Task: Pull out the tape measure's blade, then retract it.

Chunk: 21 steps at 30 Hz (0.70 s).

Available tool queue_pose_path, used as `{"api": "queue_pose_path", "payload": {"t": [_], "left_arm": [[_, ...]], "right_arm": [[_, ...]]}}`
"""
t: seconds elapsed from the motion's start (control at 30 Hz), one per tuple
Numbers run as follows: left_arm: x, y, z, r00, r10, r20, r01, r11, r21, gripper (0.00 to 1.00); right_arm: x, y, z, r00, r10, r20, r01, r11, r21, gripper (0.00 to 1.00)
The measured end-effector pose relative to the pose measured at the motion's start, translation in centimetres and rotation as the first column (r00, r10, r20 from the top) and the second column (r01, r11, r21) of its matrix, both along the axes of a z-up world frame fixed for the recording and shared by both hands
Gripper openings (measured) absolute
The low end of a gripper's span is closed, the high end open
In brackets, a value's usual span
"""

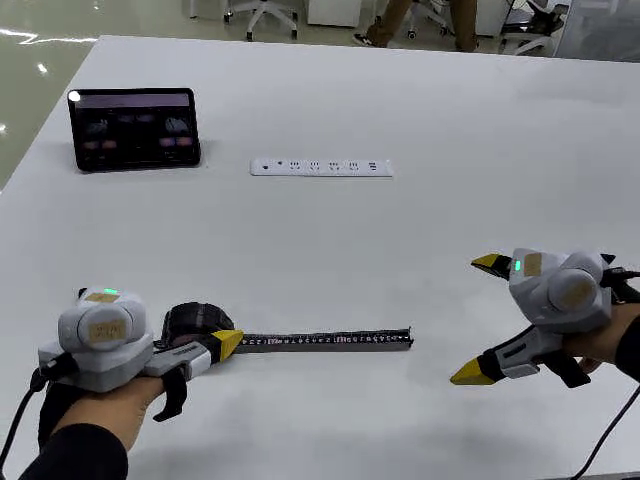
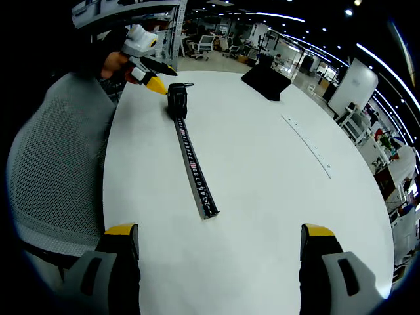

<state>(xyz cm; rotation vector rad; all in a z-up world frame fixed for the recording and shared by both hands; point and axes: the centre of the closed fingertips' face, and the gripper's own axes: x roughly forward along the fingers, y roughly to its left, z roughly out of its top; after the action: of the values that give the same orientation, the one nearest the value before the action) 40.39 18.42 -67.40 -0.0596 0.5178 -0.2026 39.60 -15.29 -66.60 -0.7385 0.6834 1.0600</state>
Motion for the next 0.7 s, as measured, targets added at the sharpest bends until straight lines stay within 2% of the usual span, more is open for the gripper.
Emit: {"api": "queue_pose_path", "payload": {"t": [0.03, 0.07, 0.1, 0.13, 0.2, 0.37, 0.43, 0.53, 0.6, 0.7], "left_arm": [[0.2, -0.1, 0.0, 1.0, -0.002, 0.009, 0.002, 1.0, -0.012, 1.0], [0.4, -0.3, 0.0, 1.0, -0.014, 0.021, 0.014, 1.0, -0.004, 1.0], [0.8, -0.4, 0.2, 0.998, -0.022, 0.055, 0.022, 1.0, 0.008, 1.0], [1.0, -0.4, 0.3, 0.997, -0.025, 0.077, 0.024, 1.0, 0.014, 1.0], [1.2, -0.7, 0.2, 0.995, -0.02, 0.097, 0.019, 1.0, 0.005, 1.0], [1.4, -0.6, -1.6, 0.997, 0.012, 0.079, -0.012, 1.0, -0.003, 1.0], [1.4, -0.3, -2.4, 0.997, 0.015, 0.072, -0.016, 1.0, 0.018, 1.0], [1.7, 0.1, -3.0, 0.997, 0.023, 0.07, -0.025, 1.0, 0.019, 1.0], [1.6, -0.2, -2.7, 0.997, 0.02, 0.078, -0.021, 1.0, 0.012, 1.0], [1.9, -0.6, -2.9, 0.995, 0.002, 0.096, -0.005, 1.0, 0.03, 1.0]], "right_arm": [[0.1, 0.2, -0.1, 1.0, 0.006, -0.002, -0.006, 1.0, -0.002, 0.98], [0.2, 0.3, -0.1, 1.0, 0.013, -0.003, -0.013, 1.0, -0.003, 0.97], [0.4, 0.5, -0.2, 1.0, 0.021, -0.007, -0.021, 1.0, -0.006, 0.97], [0.5, 0.7, -0.3, 1.0, 0.026, -0.009, -0.026, 1.0, -0.008, 0.97], [0.7, 1.0, -0.5, 0.999, 0.041, -0.02, -0.041, 0.999, -0.012, 0.94], [1.2, 1.7, -1.6, 0.997, 0.072, -0.041, -0.073, 0.997, -0.039, 0.93], [1.4, 2.0, -2.2, 0.994, 0.097, -0.046, -0.099, 0.994, -0.045, 0.91], [1.6, 2.2, -3.1, 0.989, 0.129, -0.071, -0.132, 0.99, -0.05, 0.84], [1.6, 2.4, -3.8, 0.986, 0.14, -0.092, -0.146, 0.987, -0.06, 0.8], [1.5, 2.6, -4.6, 0.98, 0.16, -0.114, -0.169, 0.983, -0.067, 0.76]]}}
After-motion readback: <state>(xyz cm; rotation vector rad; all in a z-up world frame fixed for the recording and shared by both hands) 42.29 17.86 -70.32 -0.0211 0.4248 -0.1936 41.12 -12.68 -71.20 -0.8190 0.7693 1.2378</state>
